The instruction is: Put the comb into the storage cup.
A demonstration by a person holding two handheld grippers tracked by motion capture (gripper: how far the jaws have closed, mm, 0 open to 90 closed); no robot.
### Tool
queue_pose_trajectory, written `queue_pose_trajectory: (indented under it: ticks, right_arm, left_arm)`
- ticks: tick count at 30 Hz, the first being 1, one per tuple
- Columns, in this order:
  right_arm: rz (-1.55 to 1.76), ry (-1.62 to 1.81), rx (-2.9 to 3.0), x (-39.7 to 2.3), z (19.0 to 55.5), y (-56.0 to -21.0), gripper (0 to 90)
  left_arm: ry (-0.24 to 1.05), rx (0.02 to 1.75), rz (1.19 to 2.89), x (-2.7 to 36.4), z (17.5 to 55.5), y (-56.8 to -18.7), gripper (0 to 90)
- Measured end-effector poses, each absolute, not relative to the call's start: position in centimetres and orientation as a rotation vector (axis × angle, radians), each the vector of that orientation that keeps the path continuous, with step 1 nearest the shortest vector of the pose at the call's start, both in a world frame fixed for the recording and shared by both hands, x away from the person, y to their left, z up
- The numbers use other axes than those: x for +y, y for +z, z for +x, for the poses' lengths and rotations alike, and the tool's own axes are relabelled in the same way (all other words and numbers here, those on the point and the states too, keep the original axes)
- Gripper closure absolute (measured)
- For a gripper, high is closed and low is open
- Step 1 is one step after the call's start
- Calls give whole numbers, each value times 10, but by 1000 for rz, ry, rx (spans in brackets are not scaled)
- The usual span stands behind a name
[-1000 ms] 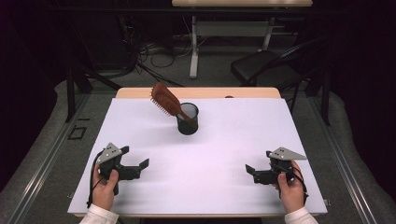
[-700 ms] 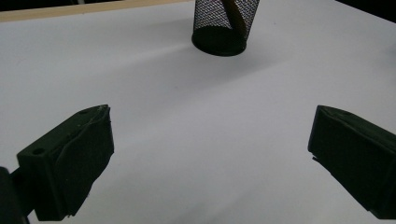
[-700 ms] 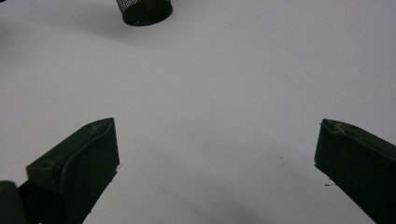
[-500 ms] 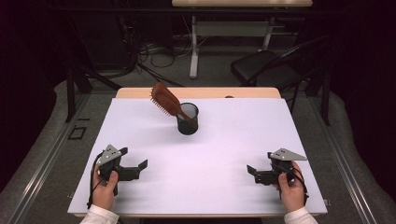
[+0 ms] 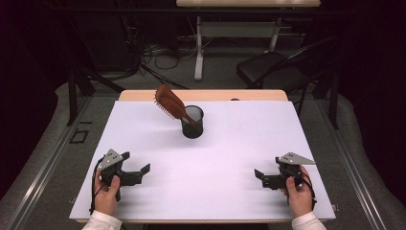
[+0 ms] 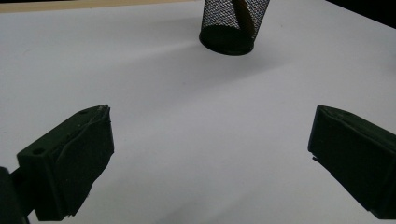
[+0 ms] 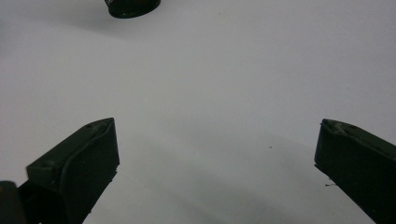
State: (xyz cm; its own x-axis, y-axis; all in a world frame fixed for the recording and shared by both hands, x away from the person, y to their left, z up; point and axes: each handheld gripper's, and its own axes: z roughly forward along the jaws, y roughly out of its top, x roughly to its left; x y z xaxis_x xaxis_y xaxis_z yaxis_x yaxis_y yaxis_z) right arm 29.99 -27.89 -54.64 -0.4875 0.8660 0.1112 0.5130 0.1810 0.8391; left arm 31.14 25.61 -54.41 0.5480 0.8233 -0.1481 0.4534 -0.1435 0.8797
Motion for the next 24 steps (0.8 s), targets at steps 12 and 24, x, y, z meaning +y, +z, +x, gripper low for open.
queue_pose_trajectory:
  ticks: [12, 24]
  right_arm:
    - [1305, 1232, 2068, -280, 301, -548, 0]
    - [1317, 1231, 2065, -281, 301, -549, 0]
  left_arm:
    - [458, 1067, 1782, 258, 312, -546, 4]
    - [458, 1071, 1780, 258, 313, -547, 4]
